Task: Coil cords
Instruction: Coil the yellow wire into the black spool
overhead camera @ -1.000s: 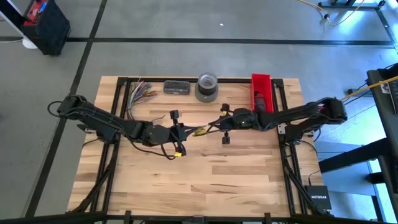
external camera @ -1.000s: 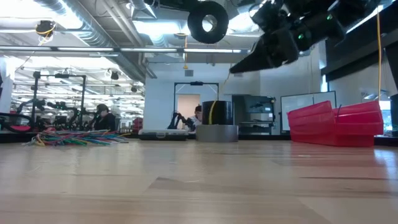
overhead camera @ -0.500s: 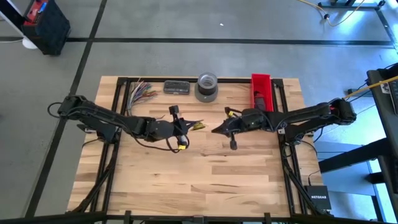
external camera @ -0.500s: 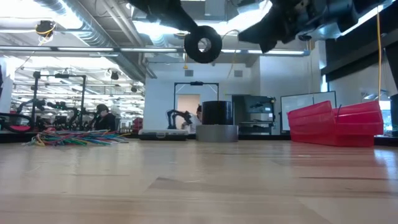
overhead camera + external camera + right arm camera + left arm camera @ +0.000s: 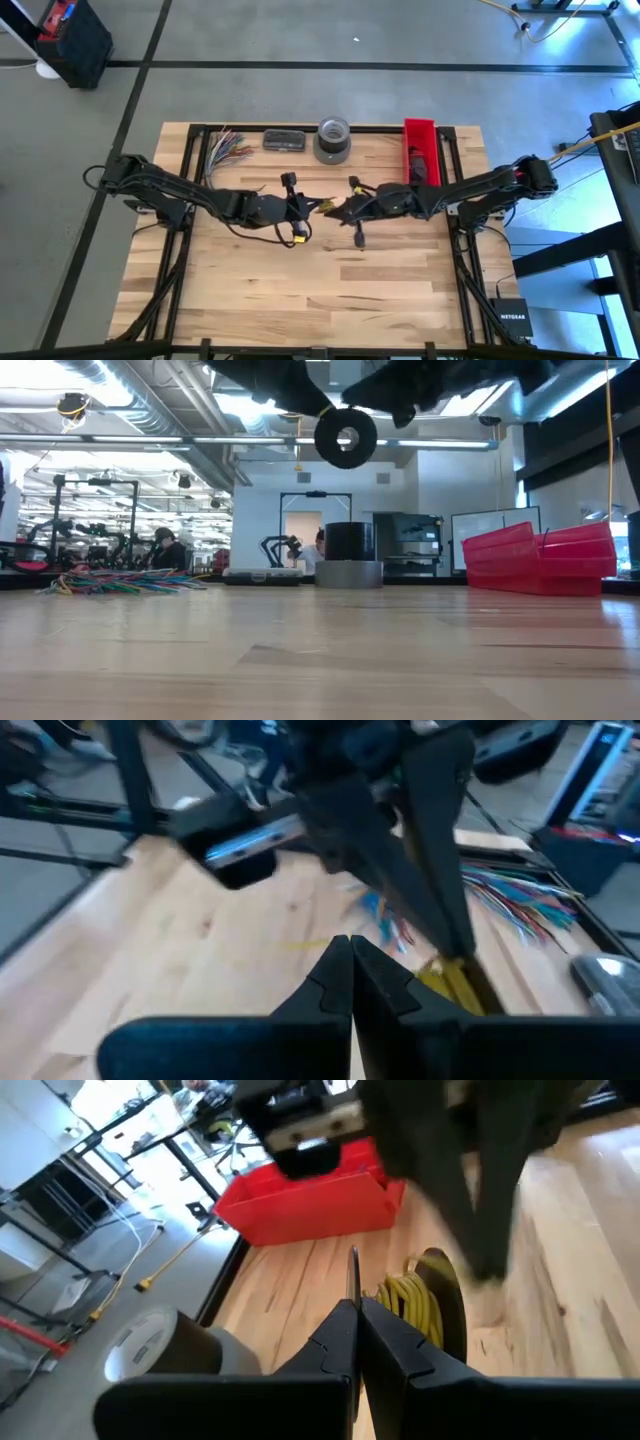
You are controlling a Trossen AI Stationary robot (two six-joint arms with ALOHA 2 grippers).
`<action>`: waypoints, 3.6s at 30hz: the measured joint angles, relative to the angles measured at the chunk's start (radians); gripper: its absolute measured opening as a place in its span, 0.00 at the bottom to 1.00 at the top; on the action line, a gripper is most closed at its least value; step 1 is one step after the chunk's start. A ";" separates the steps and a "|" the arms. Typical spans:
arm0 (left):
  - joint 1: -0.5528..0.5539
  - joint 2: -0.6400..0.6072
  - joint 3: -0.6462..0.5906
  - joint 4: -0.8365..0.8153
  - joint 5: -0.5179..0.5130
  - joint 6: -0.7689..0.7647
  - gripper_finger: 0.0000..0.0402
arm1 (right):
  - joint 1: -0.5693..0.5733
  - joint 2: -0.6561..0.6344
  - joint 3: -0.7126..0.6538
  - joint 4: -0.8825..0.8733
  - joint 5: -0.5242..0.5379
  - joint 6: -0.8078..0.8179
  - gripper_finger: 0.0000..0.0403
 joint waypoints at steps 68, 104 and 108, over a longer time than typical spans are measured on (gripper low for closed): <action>-0.009 -0.004 0.000 -0.026 0.004 0.044 0.00 | 0.048 -0.037 0.123 -0.552 0.304 -0.080 0.25; -0.016 -0.005 0.000 0.089 -0.002 0.019 0.00 | -0.058 0.398 -0.103 0.420 0.158 -0.037 0.25; -0.016 -0.005 0.000 0.104 -0.001 0.019 0.00 | -0.058 0.437 -0.089 0.432 0.159 -0.024 0.25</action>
